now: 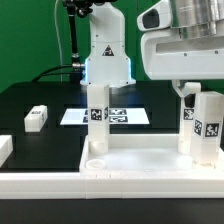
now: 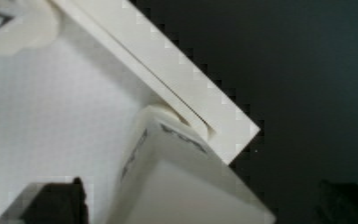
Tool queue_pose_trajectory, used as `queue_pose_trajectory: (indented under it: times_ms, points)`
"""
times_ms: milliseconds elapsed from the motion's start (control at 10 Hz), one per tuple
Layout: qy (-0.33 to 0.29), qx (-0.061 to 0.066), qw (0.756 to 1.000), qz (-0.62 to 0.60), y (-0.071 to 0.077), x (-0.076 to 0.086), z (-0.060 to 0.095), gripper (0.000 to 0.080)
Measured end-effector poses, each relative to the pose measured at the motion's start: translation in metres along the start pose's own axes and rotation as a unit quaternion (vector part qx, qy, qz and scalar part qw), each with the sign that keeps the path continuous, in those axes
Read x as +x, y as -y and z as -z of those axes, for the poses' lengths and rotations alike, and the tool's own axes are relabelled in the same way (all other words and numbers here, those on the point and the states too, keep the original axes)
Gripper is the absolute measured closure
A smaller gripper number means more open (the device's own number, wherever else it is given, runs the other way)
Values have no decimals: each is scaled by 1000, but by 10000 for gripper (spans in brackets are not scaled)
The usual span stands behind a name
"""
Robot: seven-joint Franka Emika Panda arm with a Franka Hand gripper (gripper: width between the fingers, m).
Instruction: Assemble desk
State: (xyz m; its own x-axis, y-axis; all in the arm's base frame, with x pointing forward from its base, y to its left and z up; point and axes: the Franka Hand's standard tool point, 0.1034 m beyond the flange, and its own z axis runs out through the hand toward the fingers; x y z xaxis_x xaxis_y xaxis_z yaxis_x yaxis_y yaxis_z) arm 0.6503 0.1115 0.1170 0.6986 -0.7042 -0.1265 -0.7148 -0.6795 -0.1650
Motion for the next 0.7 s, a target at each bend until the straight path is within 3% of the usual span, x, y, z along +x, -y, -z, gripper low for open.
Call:
queue_pose_trajectory:
  times_ms: [200, 300, 500, 700]
  points:
    - [-4, -6, 998, 62, -2, 1, 0, 152]
    - [-21, -36, 978, 205, -4, 4, 1, 151]
    - [-11, -65, 910, 408, -7, 0, -8, 151]
    - [-10, -66, 914, 400, -8, -2, -11, 164]
